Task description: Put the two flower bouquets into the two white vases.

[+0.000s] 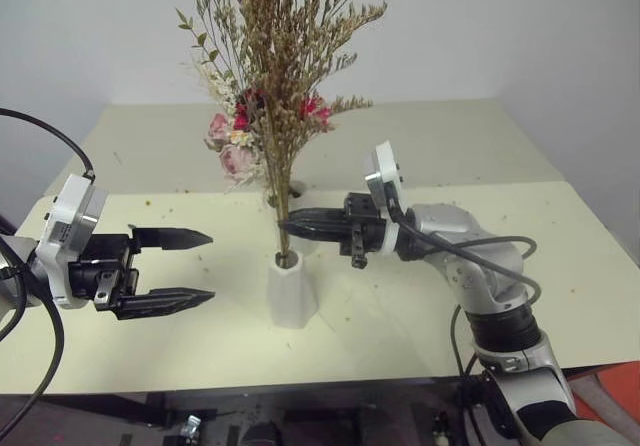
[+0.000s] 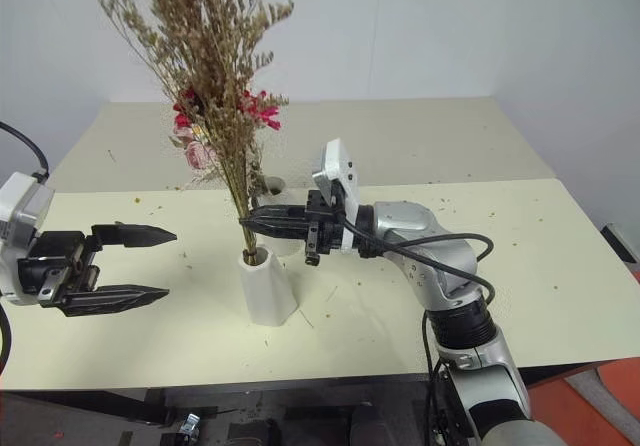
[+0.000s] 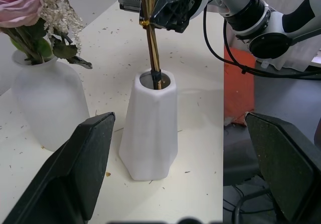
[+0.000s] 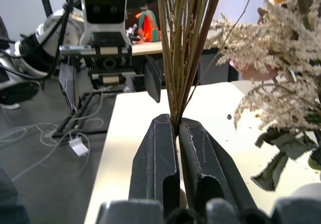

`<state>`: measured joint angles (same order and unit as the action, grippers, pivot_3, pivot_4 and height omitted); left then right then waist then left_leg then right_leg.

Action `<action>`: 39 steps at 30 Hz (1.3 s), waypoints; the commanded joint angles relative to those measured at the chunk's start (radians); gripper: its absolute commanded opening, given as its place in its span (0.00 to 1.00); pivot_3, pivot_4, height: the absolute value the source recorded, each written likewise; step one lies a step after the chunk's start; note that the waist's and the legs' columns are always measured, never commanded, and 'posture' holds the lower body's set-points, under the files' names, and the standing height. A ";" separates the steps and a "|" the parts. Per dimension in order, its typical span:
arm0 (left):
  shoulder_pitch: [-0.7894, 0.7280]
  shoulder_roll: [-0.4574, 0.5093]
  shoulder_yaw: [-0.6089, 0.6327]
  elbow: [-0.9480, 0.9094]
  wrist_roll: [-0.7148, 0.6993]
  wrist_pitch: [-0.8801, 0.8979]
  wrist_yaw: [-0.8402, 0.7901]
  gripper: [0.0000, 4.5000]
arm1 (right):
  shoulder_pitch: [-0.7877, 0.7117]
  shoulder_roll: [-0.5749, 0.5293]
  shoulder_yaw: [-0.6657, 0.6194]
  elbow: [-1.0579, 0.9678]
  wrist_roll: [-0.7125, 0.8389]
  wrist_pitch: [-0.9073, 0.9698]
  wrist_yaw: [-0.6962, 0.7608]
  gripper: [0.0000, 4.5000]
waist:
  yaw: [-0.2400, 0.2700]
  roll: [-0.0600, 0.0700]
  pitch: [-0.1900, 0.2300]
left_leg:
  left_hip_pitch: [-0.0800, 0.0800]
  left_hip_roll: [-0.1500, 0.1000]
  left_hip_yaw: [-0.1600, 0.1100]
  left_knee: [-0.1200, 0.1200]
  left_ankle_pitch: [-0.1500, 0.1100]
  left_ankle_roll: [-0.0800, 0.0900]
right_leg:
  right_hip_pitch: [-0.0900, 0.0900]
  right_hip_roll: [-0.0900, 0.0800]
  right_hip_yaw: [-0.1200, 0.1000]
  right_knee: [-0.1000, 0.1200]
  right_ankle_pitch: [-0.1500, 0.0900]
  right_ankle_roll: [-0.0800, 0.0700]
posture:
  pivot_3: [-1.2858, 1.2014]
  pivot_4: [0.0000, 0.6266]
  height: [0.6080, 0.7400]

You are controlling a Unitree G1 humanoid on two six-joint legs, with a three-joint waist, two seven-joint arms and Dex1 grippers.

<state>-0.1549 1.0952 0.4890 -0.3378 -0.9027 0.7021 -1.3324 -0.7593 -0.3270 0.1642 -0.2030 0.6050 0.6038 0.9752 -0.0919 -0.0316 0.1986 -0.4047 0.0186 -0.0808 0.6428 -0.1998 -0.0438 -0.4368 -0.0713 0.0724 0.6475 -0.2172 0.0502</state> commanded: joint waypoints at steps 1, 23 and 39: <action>-0.022 0.021 0.006 0.001 -0.005 -0.005 -0.007 1.00 | 0.009 -0.002 0.001 -0.036 -0.010 -0.052 0.019 0.00 | 0.000 0.000 0.000 | 0.000 0.000 0.000 0.000 0.000 0.000 | 0.000 0.000 0.000 0.000 0.000 0.000 | 0.52 0.24 1.00; -0.062 0.030 -0.035 0.040 0.017 -0.022 -0.037 1.00 | 0.087 -0.019 0.039 -0.037 -0.120 -0.178 0.041 0.35 | 0.002 0.000 0.000 | 0.000 0.000 0.000 0.000 0.000 0.000 | 0.000 0.000 0.000 0.000 0.000 0.000 | 0.52 0.24 1.00; -0.061 0.023 -0.034 0.035 0.021 -0.014 -0.030 1.00 | 0.088 -0.232 -0.106 0.065 -0.118 -0.252 0.155 0.67 | 0.022 0.000 0.000 | 0.000 0.000 0.000 0.000 0.000 0.000 | 0.000 0.000 0.000 0.000 0.000 0.001 | 0.52 0.24 1.00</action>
<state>-0.2134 1.1065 0.4326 -0.2914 -0.8791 0.6964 -1.3646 -0.6573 -0.5400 0.0988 -0.1294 0.4741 0.3791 1.1109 -0.0695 -0.0318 0.1985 -0.4048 0.0185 -0.0806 0.6428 -0.1998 -0.0438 -0.4367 -0.0714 0.0724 0.6473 -0.2177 0.0508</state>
